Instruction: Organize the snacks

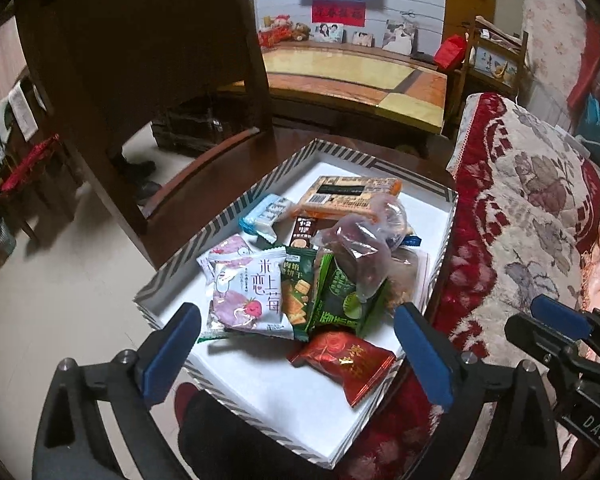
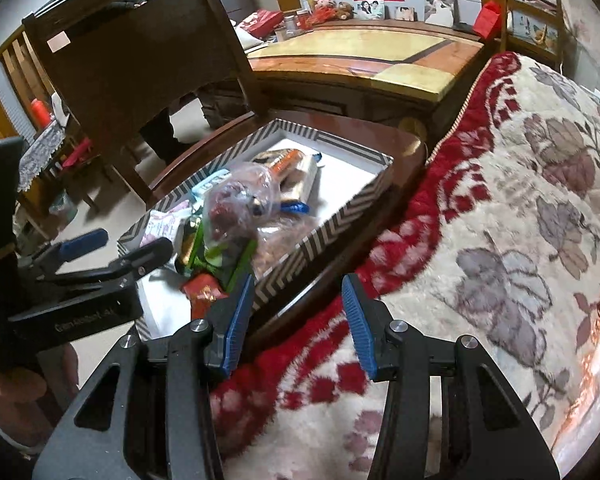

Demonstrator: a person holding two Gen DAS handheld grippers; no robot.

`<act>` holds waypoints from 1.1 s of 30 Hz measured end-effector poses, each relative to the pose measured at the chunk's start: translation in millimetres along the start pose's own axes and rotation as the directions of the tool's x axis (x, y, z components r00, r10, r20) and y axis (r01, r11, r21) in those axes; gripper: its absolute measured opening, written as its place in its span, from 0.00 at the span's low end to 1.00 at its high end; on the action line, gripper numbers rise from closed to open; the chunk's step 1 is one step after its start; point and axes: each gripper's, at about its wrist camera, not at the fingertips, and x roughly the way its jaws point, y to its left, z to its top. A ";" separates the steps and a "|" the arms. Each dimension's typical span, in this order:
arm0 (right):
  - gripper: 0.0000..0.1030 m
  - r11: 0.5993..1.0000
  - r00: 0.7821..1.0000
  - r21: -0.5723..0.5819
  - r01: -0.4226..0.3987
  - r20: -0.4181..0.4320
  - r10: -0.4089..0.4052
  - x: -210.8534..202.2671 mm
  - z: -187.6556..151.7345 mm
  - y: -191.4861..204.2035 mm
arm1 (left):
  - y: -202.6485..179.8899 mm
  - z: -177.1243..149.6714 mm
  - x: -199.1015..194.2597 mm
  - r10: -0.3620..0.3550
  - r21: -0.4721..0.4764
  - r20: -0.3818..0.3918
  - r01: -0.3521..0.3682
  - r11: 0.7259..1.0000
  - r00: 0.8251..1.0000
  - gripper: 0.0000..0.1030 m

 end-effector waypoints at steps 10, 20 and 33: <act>0.44 1.000 1.000 -0.001 -0.009 0.022 0.009 -13.9 -10.4 -4.1 | -10.6 -7.4 -21.0 -0.017 0.034 0.054 0.015 0.999 0.998 0.96; 0.44 1.000 1.000 -0.001 -0.012 0.023 0.012 -17.7 -12.8 -5.1 | -16.1 -10.9 -25.4 -0.059 0.048 0.047 0.057 0.997 0.997 0.99; 0.44 1.000 1.000 -0.016 -0.016 0.013 0.016 -16.9 -11.1 1.6 | -12.3 -12.9 -23.4 -0.058 0.034 0.037 0.057 0.998 0.998 0.99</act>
